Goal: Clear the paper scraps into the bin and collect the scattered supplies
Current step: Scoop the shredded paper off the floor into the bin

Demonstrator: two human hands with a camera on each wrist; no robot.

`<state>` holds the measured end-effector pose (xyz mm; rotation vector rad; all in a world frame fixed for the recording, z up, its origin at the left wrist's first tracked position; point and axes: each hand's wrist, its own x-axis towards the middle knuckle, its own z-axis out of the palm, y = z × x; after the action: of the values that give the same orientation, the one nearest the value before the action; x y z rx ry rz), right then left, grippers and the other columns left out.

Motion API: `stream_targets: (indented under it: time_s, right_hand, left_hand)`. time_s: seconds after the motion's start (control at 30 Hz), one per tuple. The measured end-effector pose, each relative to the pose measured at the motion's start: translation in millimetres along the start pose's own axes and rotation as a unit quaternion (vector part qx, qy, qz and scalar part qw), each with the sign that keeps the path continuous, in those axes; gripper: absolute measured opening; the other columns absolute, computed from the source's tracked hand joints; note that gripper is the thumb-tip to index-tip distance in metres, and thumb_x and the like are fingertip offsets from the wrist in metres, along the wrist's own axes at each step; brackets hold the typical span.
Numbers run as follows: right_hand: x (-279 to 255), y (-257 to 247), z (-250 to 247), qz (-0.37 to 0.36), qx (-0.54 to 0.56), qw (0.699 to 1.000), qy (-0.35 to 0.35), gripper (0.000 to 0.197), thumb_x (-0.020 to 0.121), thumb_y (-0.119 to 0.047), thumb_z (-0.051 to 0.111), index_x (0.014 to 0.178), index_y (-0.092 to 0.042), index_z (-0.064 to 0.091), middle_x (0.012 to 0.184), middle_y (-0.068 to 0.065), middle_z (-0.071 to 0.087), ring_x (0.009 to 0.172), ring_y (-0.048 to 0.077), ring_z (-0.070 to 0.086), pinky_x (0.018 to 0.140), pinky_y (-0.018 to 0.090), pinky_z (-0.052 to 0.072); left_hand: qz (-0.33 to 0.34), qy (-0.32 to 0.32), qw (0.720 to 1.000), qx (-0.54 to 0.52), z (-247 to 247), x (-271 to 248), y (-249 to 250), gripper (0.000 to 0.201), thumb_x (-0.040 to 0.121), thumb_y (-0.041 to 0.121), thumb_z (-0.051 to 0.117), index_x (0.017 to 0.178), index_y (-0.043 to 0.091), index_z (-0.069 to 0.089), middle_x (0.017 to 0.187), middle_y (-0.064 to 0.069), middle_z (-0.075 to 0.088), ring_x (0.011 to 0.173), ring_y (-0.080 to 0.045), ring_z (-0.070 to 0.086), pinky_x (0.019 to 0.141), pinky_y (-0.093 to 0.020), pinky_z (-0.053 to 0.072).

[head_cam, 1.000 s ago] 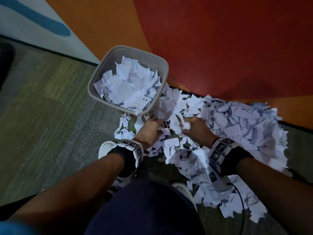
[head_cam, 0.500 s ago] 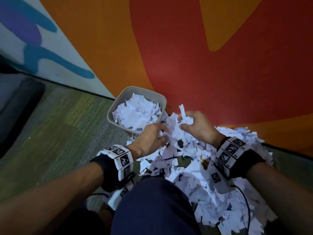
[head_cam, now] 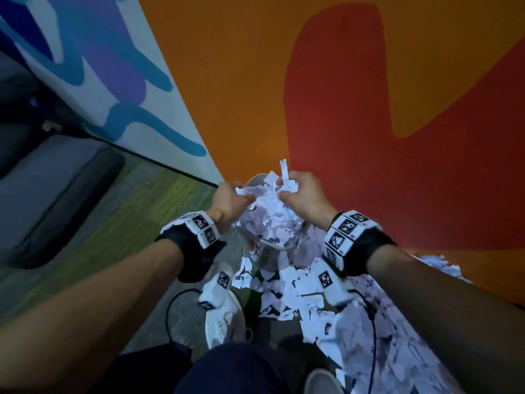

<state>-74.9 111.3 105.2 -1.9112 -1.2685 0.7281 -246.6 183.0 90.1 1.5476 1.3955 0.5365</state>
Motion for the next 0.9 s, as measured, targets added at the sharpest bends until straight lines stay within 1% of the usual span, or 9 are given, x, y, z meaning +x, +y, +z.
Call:
stream_targets:
  time_s: [0.07,0.13,0.2,0.33,0.4,0.47,0.63,0.77,0.9]
  right_hand:
    - [8,-4,12,0.015,-0.010,1.000,0.012,0.017,0.077,-0.021,0.067,0.091,-0.031,0.068,0.085,-0.006,0.070,0.074,0.023,0.069,0.066,0.036,0.058]
    - [13,-3,19,0.026,-0.027,0.999,-0.012,0.025,0.082,-0.021,0.068,0.105,-0.030,0.065,0.092,-0.005,0.067,0.081,0.019,0.064,0.061,0.024,0.048]
    - [15,2,24,0.041,-0.054,0.997,-0.045,0.042,0.087,-0.025,0.071,0.127,-0.024,0.059,0.107,-0.004,0.064,0.085,0.013,0.057,0.052,0.013,0.034]
    - [12,15,19,0.060,-0.043,0.994,-0.079,0.062,0.086,-0.026,0.075,0.142,-0.022,0.048,0.119,0.001,0.058,0.063,0.004,0.054,0.041,0.004,0.035]
    - [11,22,12,0.050,-0.048,0.994,-0.085,0.062,0.086,-0.024,0.074,0.142,-0.023,0.048,0.128,0.002,0.058,0.080,0.014,0.064,0.062,0.014,0.051]
    - [12,27,5,0.039,-0.063,0.994,-0.080,0.057,0.085,-0.025,0.074,0.138,-0.025,0.053,0.135,0.007,0.058,0.106,0.023,0.064,0.086,0.032,0.056]
    - [0,42,-13,0.017,-0.050,0.996,-0.066,0.033,0.086,-0.016,0.072,0.119,-0.017,0.068,0.123,0.008,0.064,0.096,0.022,0.067,0.083,0.039,0.059]
    - [-13,55,-13,0.006,-0.069,0.993,-0.092,0.031,0.088,-0.012,0.070,0.118,-0.011,0.068,0.119,0.008,0.067,0.089,0.019,0.067,0.085,0.035,0.057]
    - [-20,61,-11,-0.003,-0.074,0.993,-0.093,0.032,0.088,-0.013,0.069,0.119,-0.013,0.068,0.117,0.006,0.068,0.101,0.016,0.065,0.089,0.032,0.054]
  left_hand:
    - [-0.011,-0.024,1.000,-0.015,4,6,2,0.022,0.085,0.013,0.073,0.107,0.011,0.069,0.092,-0.014,0.075,0.070,-0.020,0.067,0.059,-0.029,0.053]
    - [-0.033,-0.096,0.994,-0.036,10,6,5,0.037,0.086,0.008,0.072,0.122,0.007,0.064,0.103,-0.012,0.072,0.085,-0.022,0.069,0.077,-0.036,0.060]
    - [-0.053,-0.143,0.988,-0.037,10,2,7,0.050,0.088,0.005,0.071,0.135,0.006,0.056,0.113,-0.007,0.067,0.100,-0.023,0.066,0.091,-0.040,0.057]
    - [-0.036,-0.167,0.985,-0.005,3,2,8,0.053,0.090,0.002,0.066,0.141,0.009,0.052,0.134,-0.008,0.061,0.108,-0.023,0.064,0.083,-0.034,0.057]
    - [-0.023,-0.159,0.987,0.012,0,0,8,0.050,0.091,0.002,0.064,0.139,0.009,0.054,0.138,-0.008,0.059,0.108,-0.022,0.065,0.079,-0.030,0.058]
    - [-0.008,-0.149,0.988,0.033,-5,-4,7,0.048,0.092,0.004,0.064,0.138,0.010,0.055,0.139,-0.007,0.058,0.106,-0.022,0.066,0.083,-0.033,0.059]
    - [0.071,-0.139,0.971,0.179,-7,-16,-3,0.042,0.092,0.015,0.065,0.133,0.016,0.060,0.143,-0.007,0.054,0.115,-0.024,0.061,0.099,-0.039,0.052]
    - [0.112,-0.161,0.946,0.259,-3,-18,-7,0.045,0.095,0.021,0.064,0.138,0.015,0.056,0.141,-0.013,0.055,0.118,-0.026,0.061,0.094,-0.032,0.050]
    - [0.112,-0.151,0.964,0.189,-1,-21,-11,0.043,0.095,0.020,0.064,0.137,0.016,0.056,0.138,-0.008,0.057,0.113,-0.022,0.061,0.087,-0.031,0.054]
